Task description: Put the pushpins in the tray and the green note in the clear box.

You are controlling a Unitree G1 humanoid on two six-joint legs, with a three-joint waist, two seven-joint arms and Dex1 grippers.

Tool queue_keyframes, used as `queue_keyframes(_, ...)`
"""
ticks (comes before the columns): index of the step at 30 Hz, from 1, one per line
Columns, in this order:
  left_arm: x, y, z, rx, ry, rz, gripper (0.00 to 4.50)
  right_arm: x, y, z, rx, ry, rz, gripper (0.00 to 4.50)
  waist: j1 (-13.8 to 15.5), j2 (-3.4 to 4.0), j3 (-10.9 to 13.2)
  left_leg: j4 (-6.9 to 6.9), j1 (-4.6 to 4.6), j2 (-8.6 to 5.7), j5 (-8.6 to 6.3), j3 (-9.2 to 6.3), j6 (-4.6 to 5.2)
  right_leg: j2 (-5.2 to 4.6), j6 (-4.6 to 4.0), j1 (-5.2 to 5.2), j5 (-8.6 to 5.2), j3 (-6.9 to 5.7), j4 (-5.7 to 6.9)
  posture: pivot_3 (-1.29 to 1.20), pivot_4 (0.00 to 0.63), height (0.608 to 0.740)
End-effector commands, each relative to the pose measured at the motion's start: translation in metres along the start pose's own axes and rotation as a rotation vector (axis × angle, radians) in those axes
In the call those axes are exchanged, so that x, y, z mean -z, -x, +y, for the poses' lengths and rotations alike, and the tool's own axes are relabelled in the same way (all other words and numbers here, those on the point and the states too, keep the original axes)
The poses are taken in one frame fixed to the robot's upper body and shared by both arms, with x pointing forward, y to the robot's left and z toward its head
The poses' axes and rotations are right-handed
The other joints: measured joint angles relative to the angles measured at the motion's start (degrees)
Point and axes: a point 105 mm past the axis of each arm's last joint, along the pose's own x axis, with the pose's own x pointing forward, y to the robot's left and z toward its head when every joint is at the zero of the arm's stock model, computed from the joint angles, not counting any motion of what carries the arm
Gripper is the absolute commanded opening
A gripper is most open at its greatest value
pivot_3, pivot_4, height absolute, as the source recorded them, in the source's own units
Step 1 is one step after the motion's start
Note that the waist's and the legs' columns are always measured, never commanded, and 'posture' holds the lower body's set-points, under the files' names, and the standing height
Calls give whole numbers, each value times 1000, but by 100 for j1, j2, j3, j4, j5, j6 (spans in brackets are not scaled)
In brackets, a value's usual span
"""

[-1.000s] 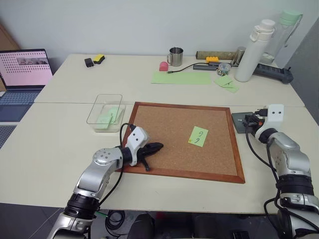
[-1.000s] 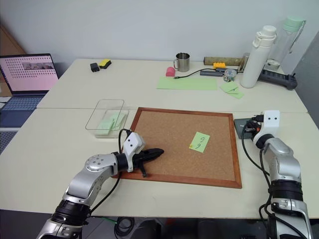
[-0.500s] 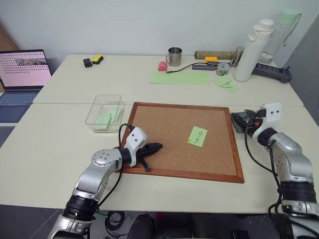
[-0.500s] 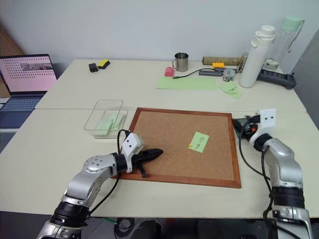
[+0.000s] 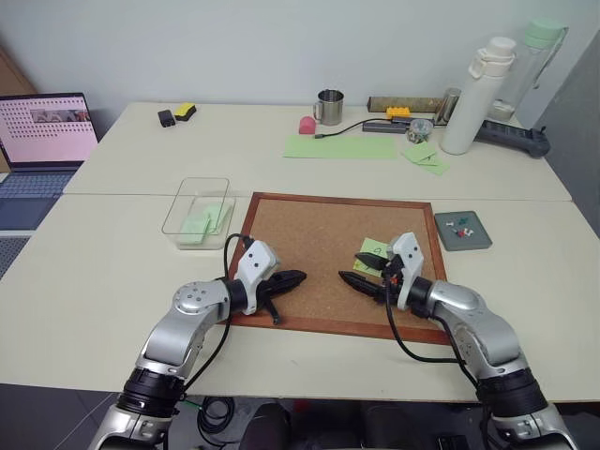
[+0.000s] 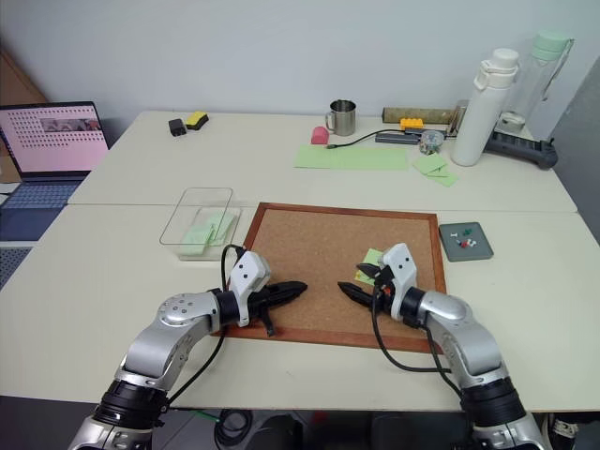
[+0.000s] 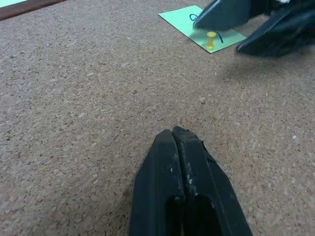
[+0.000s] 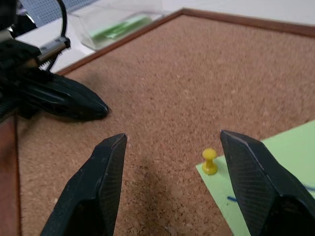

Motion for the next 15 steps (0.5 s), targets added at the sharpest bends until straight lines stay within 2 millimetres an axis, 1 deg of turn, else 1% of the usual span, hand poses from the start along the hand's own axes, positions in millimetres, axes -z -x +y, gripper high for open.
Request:
queue_keyframes(1, 15, 3, -6, 7, 39, 55, 0, 1, -6, -9, 66, 4, 0, 2947, -1, -1, -3, 0, 2, 1, 0, -1, 0, 1, 0, 1, 0, 0, 2, 0, 150, 740)
queue_keyframes(2, 15, 3, -6, 5, 41, 55, 0, 0, -7, -8, 64, -6, -7, 2762, 2, -4, -5, 0, 2, 0, 0, -2, 0, 1, 0, 1, 0, -1, 2, 0, 150, 740)
queue_keyframes(3, 16, 3, -6, 2, 42, 56, 0, 0, -8, -7, 57, -17, -14, 2748, 3, -7, -7, 0, 2, 0, 0, -3, 0, 1, 0, 1, 0, -2, 2, 0, 150, 740)
queue_keyframes(4, 16, 4, -5, 1, 43, 56, 0, 0, -8, -6, 53, -20, -16, 2559, 3, -8, -7, 0, 2, 1, 0, -3, 0, 1, 0, 2, 0, -2, 2, 0, 150, 740)
queue_keyframes(5, 17, 4, -5, -1, 45, 57, 0, 0, -8, -6, 56, -19, -16, 2228, 3, -8, -7, 0, 1, 0, 0, -2, 0, 1, 0, 1, 0, -1, 0, 0, 150, 740)
queue_keyframes(8, 18, 5, -6, -2, 47, 59, 0, 4, -6, -8, 71, -5, -1, 1738, 2, -8, -8, 0, 2, 1, 0, -2, 0, 1, 0, 1, 0, -1, 0, 0, 150, 740)
queue_keyframes(9, 18, 5, -6, -1, 47, 59, 0, 5, -6, -9, 75, -1, 2, 1472, 2, -8, -8, 0, 2, 1, 0, -2, 0, 1, 0, 1, 0, -1, 0, 0, 150, 740)
queue_keyframes(12, 18, 4, -7, 0, 47, 59, 0, 6, -4, -10, 84, 23, 7, 864, 3, -9, -9, 0, 1, 0, 0, -2, 0, 0, 0, 2, 0, -1, 0, 0, 150, 740)
queue_keyframes(15, 18, 4, -8, 2, 46, 57, 0, 5, -2, -11, 84, 77, 13, 147, 4, -9, -9, 0, 2, 0, 0, -2, 0, 0, 0, 1, 0, -1, 0, 0, 150, 740)
